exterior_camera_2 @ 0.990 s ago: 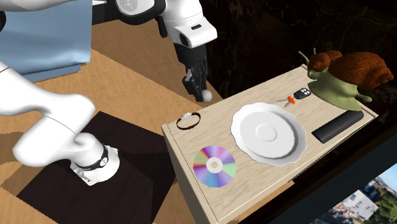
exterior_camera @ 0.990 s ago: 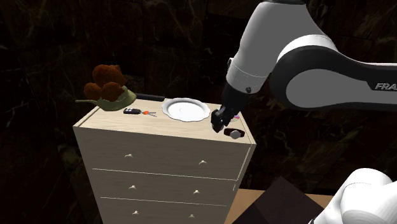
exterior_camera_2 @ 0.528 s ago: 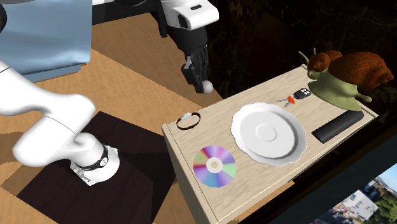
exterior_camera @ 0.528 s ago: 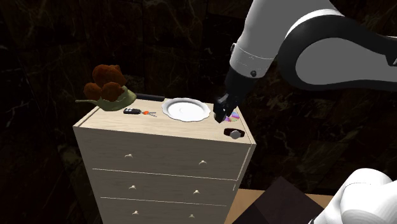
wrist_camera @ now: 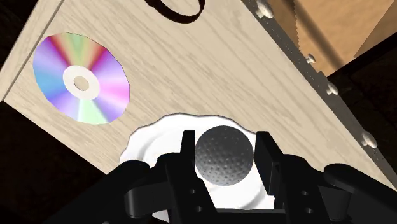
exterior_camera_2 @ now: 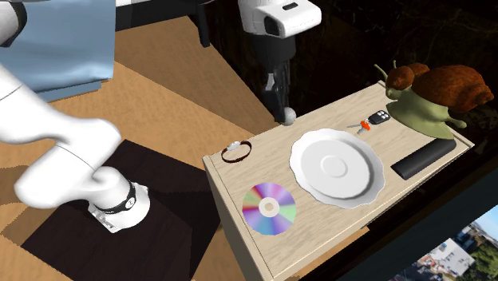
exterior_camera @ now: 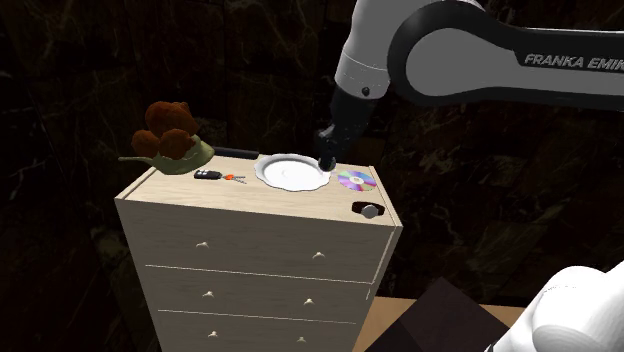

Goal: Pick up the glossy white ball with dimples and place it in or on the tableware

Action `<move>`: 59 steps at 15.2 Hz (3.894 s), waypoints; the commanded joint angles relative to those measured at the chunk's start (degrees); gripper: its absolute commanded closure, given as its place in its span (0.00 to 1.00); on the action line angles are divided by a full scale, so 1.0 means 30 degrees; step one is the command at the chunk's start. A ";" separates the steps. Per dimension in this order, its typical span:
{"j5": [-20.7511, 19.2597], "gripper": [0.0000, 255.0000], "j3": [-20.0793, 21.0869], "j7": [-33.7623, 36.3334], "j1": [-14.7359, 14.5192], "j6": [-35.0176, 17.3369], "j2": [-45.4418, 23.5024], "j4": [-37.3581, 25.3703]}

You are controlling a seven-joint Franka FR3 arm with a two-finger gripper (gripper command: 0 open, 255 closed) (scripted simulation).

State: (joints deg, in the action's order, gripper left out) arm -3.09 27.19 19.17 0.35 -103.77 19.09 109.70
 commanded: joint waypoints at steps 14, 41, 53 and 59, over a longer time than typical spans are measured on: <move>-0.3532 1.00 0.0506 0.0320 0.0854 -0.0353 -0.7594 -0.6392; 0.8099 0.00 -0.1335 -0.7122 0.3256 -0.6103 -0.7008 -0.2014; 0.8043 1.00 -0.1271 -0.7088 0.3178 -0.6459 -0.7201 -0.1869; 0.8044 1.00 -0.1271 -0.7088 0.3179 -0.6459 -0.7201 -0.1869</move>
State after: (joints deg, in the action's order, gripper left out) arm 21.04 23.38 -2.09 9.88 -123.15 -2.52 104.09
